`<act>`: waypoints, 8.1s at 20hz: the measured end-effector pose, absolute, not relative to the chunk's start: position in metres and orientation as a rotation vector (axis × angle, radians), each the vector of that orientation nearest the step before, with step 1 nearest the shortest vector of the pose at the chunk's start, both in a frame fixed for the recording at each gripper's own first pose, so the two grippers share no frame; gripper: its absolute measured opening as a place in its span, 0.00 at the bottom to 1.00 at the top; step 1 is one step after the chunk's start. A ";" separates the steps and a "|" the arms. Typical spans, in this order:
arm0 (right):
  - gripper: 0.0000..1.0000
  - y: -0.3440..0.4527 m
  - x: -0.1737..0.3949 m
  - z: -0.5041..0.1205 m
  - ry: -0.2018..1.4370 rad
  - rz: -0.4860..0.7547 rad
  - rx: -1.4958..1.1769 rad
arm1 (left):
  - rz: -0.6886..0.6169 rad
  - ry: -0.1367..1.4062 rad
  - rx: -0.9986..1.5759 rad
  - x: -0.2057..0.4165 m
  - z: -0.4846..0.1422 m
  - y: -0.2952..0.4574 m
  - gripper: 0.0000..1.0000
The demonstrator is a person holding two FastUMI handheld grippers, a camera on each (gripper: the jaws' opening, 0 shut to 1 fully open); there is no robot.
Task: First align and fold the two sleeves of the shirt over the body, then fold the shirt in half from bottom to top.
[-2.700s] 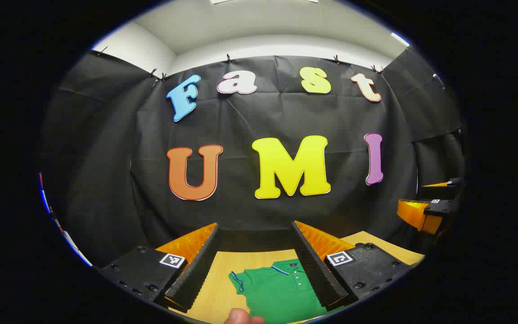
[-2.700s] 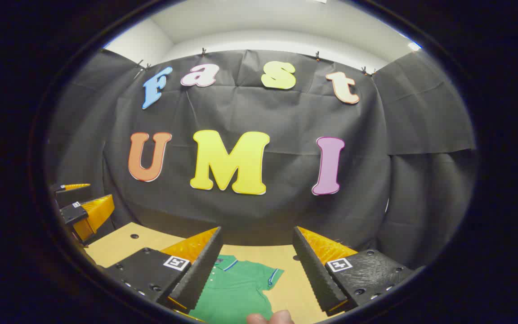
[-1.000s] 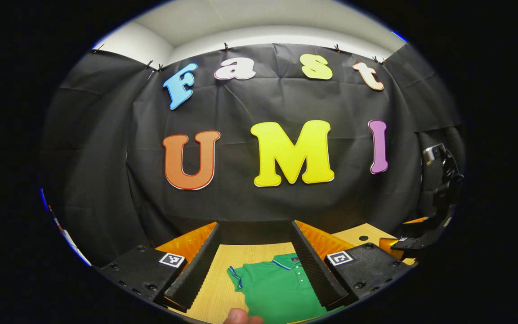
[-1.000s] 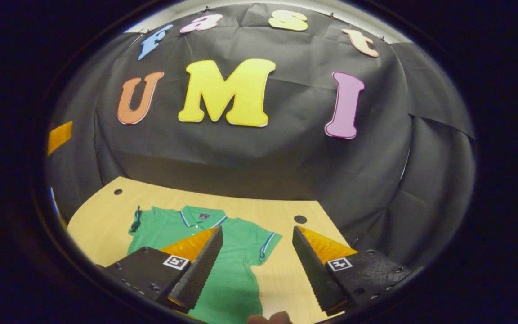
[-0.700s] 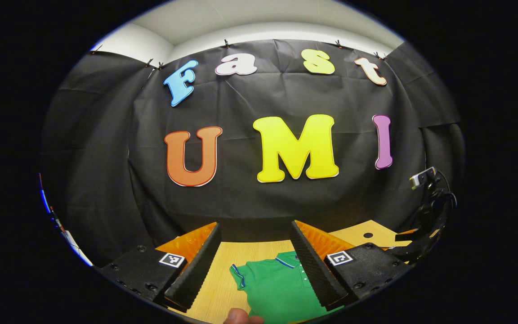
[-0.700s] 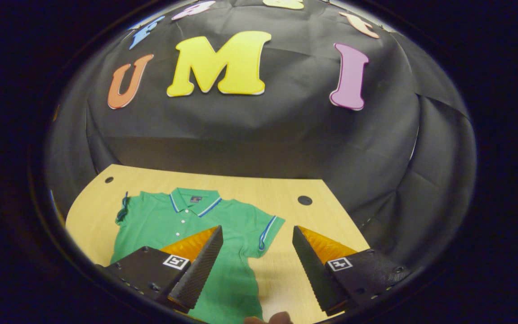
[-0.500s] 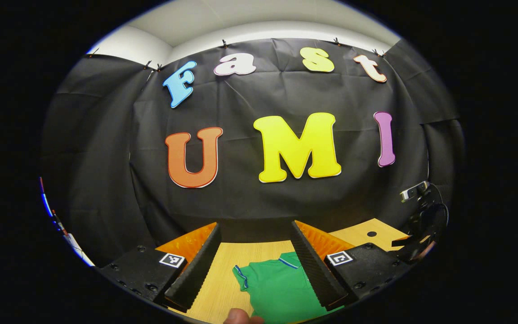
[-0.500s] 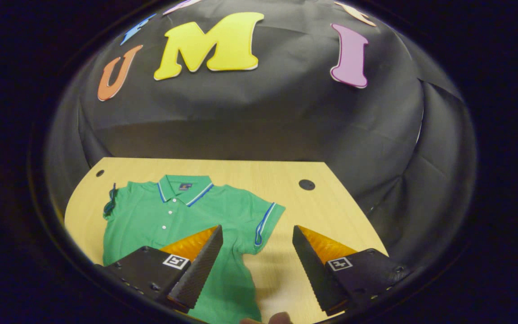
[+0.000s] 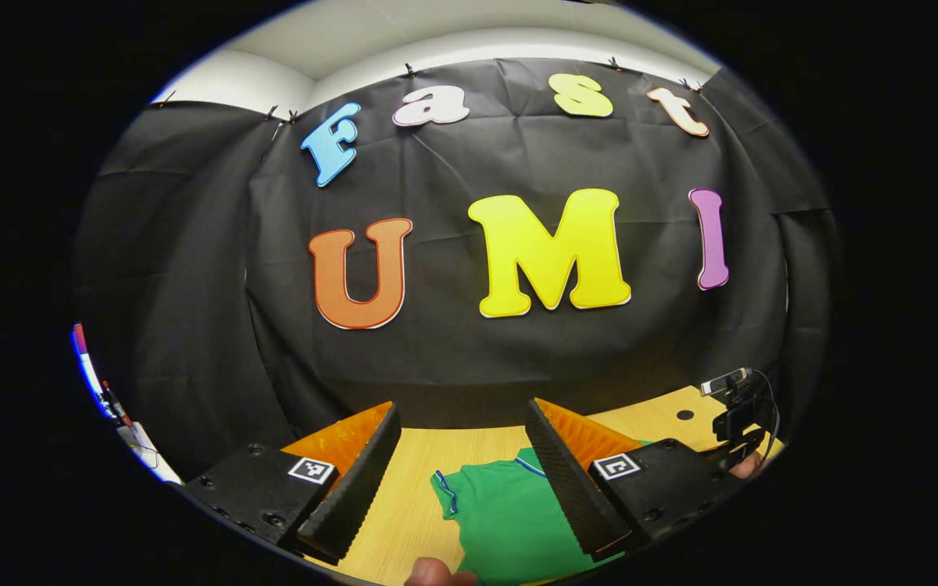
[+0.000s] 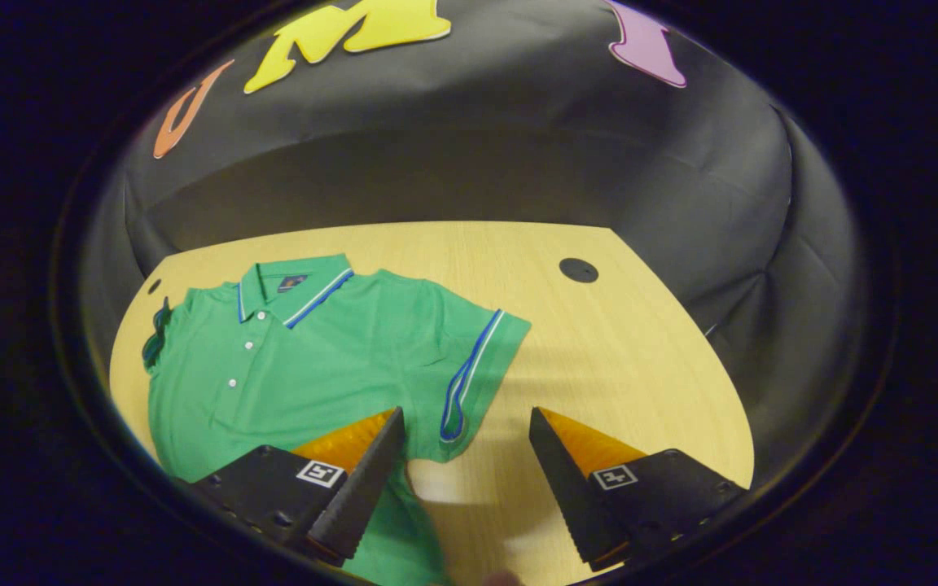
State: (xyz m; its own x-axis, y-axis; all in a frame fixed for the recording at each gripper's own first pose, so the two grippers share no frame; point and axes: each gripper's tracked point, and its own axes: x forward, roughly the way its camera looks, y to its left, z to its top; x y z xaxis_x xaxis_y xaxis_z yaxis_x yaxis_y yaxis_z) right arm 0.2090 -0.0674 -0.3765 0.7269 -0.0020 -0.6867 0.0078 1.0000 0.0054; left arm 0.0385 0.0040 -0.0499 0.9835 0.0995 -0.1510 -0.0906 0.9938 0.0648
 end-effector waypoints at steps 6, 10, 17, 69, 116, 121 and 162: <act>0.70 -0.062 0.220 -0.396 0.824 0.044 0.056 | 0.096 0.155 0.101 0.040 -0.049 0.005 0.99; 0.26 -0.059 0.226 -0.396 0.843 0.036 0.110 | 0.091 0.171 0.100 0.037 -0.051 0.003 0.99; 0.00 -0.072 0.223 -0.381 0.818 0.018 0.138 | 0.069 0.167 0.096 0.038 -0.049 -0.010 0.99; 0.96 -0.049 0.050 -0.150 0.485 0.086 0.029 | 0.146 0.806 -0.104 0.131 -0.369 0.063 1.00; 0.96 -0.070 0.022 -0.168 0.513 0.072 0.097 | -0.308 0.787 -0.035 0.127 -0.313 -0.143 0.99; 0.96 -0.052 0.033 -0.163 0.487 0.158 0.056 | -0.209 0.723 -0.083 0.098 -0.274 -0.100 0.98; 0.97 -0.085 -0.143 -0.420 1.312 0.266 -0.185 | -0.064 1.494 -0.120 -0.254 -0.379 0.011 0.99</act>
